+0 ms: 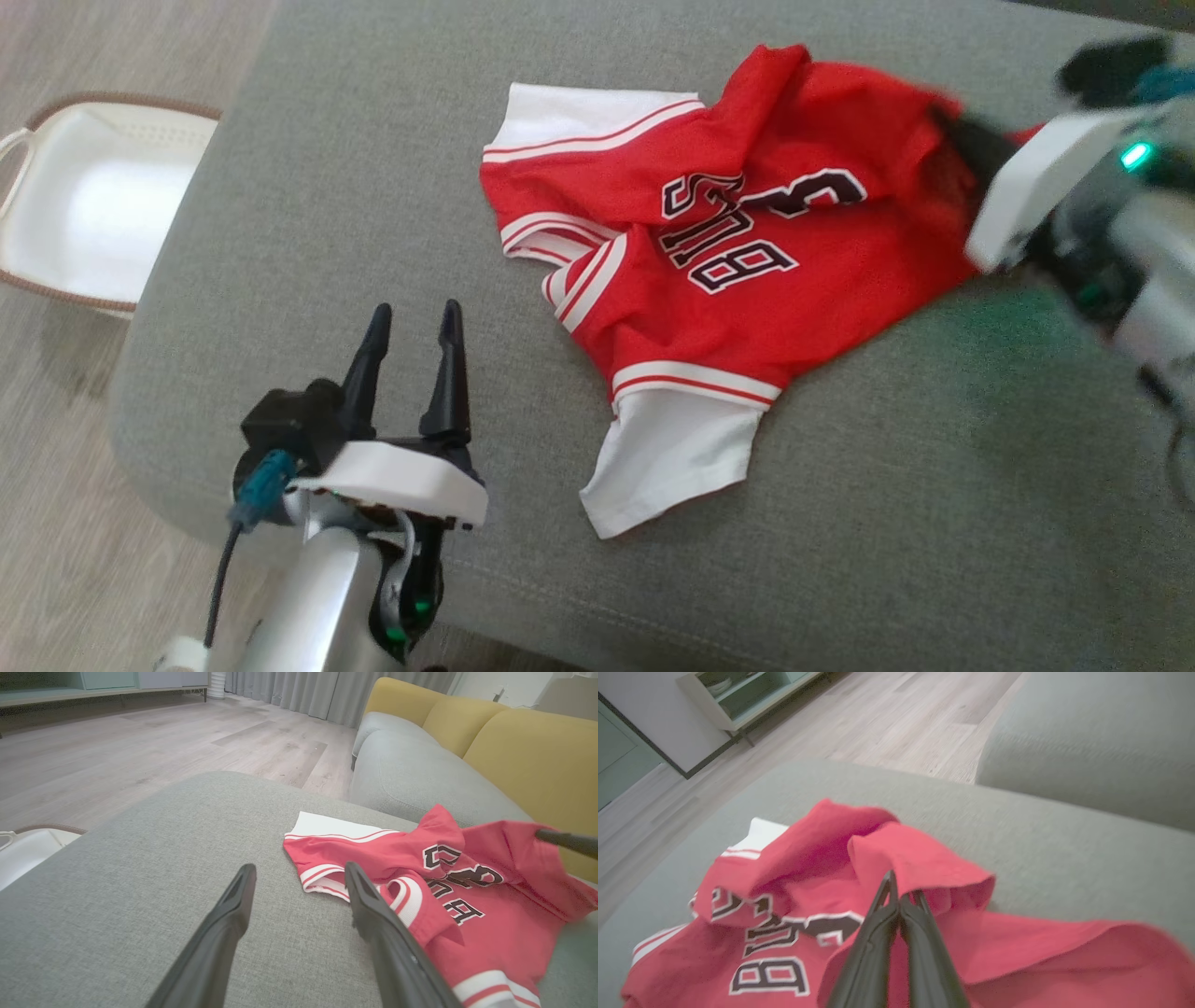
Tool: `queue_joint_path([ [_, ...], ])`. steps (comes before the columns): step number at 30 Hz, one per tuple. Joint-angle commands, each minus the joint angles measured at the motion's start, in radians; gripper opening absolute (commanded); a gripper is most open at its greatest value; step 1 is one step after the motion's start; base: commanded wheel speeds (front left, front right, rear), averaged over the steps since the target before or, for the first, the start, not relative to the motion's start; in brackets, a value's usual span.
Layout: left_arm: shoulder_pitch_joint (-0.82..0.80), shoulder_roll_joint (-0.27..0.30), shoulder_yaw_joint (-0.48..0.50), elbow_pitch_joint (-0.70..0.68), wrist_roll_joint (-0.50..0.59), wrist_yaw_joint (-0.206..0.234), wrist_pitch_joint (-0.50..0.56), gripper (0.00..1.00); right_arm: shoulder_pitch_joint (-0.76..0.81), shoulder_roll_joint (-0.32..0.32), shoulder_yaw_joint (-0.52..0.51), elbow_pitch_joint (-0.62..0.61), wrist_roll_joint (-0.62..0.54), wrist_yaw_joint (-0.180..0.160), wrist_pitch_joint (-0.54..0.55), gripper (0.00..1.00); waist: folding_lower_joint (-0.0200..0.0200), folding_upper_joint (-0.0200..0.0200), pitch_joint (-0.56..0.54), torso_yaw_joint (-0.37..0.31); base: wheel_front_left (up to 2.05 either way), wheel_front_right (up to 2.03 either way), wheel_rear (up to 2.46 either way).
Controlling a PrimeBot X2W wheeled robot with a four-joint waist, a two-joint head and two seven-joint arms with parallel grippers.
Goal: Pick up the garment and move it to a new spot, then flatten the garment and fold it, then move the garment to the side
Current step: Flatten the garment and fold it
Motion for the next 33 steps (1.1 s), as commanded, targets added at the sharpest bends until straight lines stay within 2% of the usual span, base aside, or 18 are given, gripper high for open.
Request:
queue_joint_path([
  [1,-0.040,0.009,0.019,-0.038,-0.006,0.006,-0.012,1.00,-0.044,-0.026,-0.013,0.001,-0.015,0.007,-0.017,0.00,0.0000,0.0000,0.017,0.007,0.00,0.00,0.00],
  [4,-0.051,0.009,0.006,-0.042,-0.011,0.011,-0.012,1.00,-0.108,-0.062,-0.007,0.063,-0.050,0.007,-0.040,0.00,0.0000,0.0000,0.040,0.018,0.00,0.00,0.00],
  [7,-0.061,0.009,-0.001,-0.043,-0.013,0.017,-0.012,1.00,-0.168,-0.078,0.006,0.170,-0.115,0.007,-0.126,0.00,0.0000,0.0000,0.052,0.025,0.00,0.00,0.00],
  [8,-0.063,0.009,-0.002,-0.042,-0.012,0.017,-0.012,1.00,-0.178,-0.077,0.004,0.197,-0.126,0.007,-0.162,0.43,0.0000,0.0000,0.054,0.025,0.00,0.00,0.00],
  [9,-0.065,0.009,-0.001,-0.041,-0.011,0.018,-0.012,1.00,-0.183,-0.073,0.005,0.224,-0.139,0.007,-0.192,0.90,0.0000,0.0000,0.053,0.025,0.00,0.00,0.00],
  [10,-0.065,0.009,-0.001,-0.041,-0.011,0.018,-0.012,1.00,-0.183,-0.073,0.005,0.224,-0.139,0.007,-0.192,0.90,0.0000,0.0000,0.053,0.025,0.00,0.00,0.00],
  [11,-0.066,0.009,-0.001,-0.039,-0.009,0.018,-0.012,1.00,-0.186,-0.067,0.008,0.248,-0.151,0.007,-0.216,1.00,0.0000,0.0000,0.052,0.024,0.00,0.00,0.00],
  [16,-0.067,0.009,0.012,-0.034,0.003,0.019,-0.012,1.00,-0.177,-0.031,-0.004,0.271,-0.180,0.007,-0.280,1.00,0.0000,0.0000,0.032,-0.004,0.00,0.00,0.00],
  [21,-0.062,0.009,0.030,-0.022,0.018,0.007,-0.012,1.00,-0.137,-0.021,-0.055,0.195,-0.194,0.007,-0.286,1.00,0.0000,0.0000,-0.005,-0.050,0.00,0.00,0.00],
  [27,-0.053,0.009,0.065,-0.002,0.048,-0.013,-0.012,1.00,-0.038,-0.024,-0.186,0.056,-0.269,0.007,-0.286,1.00,0.0000,0.0000,-0.066,-0.113,0.00,0.00,0.00],
  [33,-0.035,0.011,0.109,0.015,0.073,-0.039,-0.012,1.00,0.112,-0.024,-0.382,-0.105,-0.395,0.007,-0.286,1.00,0.0000,0.0000,-0.128,-0.169,0.00,0.00,0.00],
])
